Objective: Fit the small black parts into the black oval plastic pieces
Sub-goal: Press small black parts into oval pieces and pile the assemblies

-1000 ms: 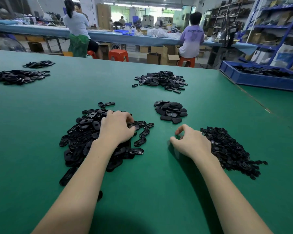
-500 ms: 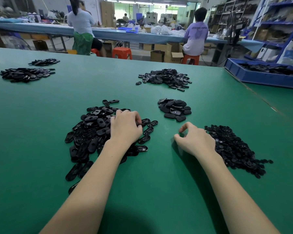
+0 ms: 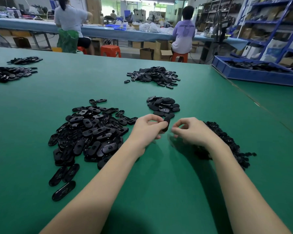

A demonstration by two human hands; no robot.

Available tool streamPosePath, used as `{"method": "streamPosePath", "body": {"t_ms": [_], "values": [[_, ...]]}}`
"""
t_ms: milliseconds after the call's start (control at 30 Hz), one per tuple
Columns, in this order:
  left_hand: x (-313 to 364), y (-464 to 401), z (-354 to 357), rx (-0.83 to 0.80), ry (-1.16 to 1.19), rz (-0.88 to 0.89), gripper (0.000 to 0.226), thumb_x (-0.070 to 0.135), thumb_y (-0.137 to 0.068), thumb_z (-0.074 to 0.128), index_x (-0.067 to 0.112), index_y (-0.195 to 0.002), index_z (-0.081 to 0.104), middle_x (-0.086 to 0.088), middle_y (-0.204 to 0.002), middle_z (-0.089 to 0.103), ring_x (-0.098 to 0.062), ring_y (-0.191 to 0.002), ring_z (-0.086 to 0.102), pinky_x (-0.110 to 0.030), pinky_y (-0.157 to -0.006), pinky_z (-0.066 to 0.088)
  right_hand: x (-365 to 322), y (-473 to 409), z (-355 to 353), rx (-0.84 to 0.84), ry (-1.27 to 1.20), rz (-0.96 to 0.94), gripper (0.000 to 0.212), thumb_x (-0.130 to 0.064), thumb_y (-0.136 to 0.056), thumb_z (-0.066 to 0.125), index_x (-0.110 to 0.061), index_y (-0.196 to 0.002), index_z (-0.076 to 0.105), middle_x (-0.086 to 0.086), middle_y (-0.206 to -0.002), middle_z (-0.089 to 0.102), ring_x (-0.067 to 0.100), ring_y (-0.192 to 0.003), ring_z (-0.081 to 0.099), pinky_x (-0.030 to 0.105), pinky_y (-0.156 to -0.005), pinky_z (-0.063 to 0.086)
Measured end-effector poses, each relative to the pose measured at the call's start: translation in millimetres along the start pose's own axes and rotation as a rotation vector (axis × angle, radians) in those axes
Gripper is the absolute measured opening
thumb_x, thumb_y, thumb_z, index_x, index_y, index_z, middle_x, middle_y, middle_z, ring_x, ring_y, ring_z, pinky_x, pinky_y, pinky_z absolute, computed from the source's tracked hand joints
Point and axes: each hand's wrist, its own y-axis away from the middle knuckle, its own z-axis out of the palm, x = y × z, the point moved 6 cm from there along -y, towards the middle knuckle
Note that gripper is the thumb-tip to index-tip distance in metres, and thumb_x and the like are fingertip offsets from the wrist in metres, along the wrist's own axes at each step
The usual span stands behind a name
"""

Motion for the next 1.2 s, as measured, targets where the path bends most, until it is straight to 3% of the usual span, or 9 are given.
{"method": "streamPosePath", "body": {"t_ms": [167,233,367,533,733,833,1200], "values": [[-8.8,4.8,12.1,-0.044,0.095,-0.007,0.019,0.006,-0.09,0.067,0.021,-0.103,0.068,-0.003,-0.081,0.077,-0.015,-0.068,0.072,-0.018,-0.054,0.051,25.0,3.5,-38.9,0.262,0.229,0.124,0.01,-0.035,-0.091,0.06,-0.034,-0.092,0.07,-0.012,-0.1,0.072,0.021,-0.097,0.065,0.031,-0.077,0.048],[-11.0,4.4,13.8,-0.055,0.096,-0.007,0.022,0.005,-0.091,0.066,0.02,-0.105,0.071,-0.007,-0.084,0.078,-0.015,-0.07,0.074,-0.019,-0.058,0.054,35.4,6.8,-44.0,0.336,0.264,0.177,0.013,-0.028,-0.091,0.06,-0.035,-0.094,0.07,-0.009,-0.103,0.072,0.025,-0.099,0.064,0.03,-0.075,0.045],[-15.4,2.4,14.2,-0.045,0.124,-0.01,0.024,0.001,-0.091,0.064,0.017,-0.107,0.071,-0.009,-0.084,0.078,-0.021,-0.074,0.076,-0.023,-0.064,0.06,46.3,7.8,-42.6,0.408,0.262,0.191,0.024,-0.02,-0.091,0.058,-0.036,-0.102,0.073,-0.01,-0.104,0.07,0.023,-0.099,0.061,0.03,-0.074,0.046],[-19.3,-0.6,12.4,-0.019,0.164,-0.022,0.022,-0.001,-0.091,0.063,0.015,-0.104,0.071,-0.008,-0.082,0.078,-0.026,-0.078,0.077,-0.027,-0.068,0.063,48.3,3.5,-35.3,0.445,0.257,0.132,0.025,-0.029,-0.096,0.058,-0.04,-0.112,0.074,-0.004,-0.119,0.07,0.027,-0.118,0.057,0.039,-0.087,0.055],[-19.9,-2.2,12.6,-0.018,0.153,-0.032,0.019,0.001,-0.095,0.061,0.016,-0.102,0.071,-0.008,-0.082,0.078,-0.025,-0.076,0.077,-0.023,-0.061,0.06,54.0,2.1,-33.9,0.489,0.206,0.145,0.016,-0.035,-0.093,0.066,-0.042,-0.102,0.077,-0.014,-0.108,0.074,0.022,-0.115,0.06,0.033,-0.085,0.054],[-19.6,-2.2,11.9,-0.01,0.162,-0.032,0.017,0.002,-0.095,0.061,0.015,-0.1,0.071,-0.008,-0.08,0.078,-0.024,-0.076,0.077,-0.022,-0.061,0.059,53.0,2.1,-32.7,0.482,0.19,0.131,0.021,-0.036,-0.093,0.067,-0.044,-0.111,0.074,-0.016,-0.108,0.072,0.019,-0.115,0.059,0.028,-0.08,0.046],[-22.3,-6.6,9.2,0.011,0.174,-0.037,0.014,0.002,-0.092,0.064,0.011,-0.101,0.069,-0.014,-0.083,0.077,-0.024,-0.079,0.077,-0.023,-0.064,0.06,50.0,1.0,-31.9,0.469,0.244,0.14,0.01,-0.031,-0.094,0.065,-0.035,-0.097,0.074,-0.01,-0.103,0.072,0.026,-0.111,0.059,0.035,-0.083,0.053]]}}
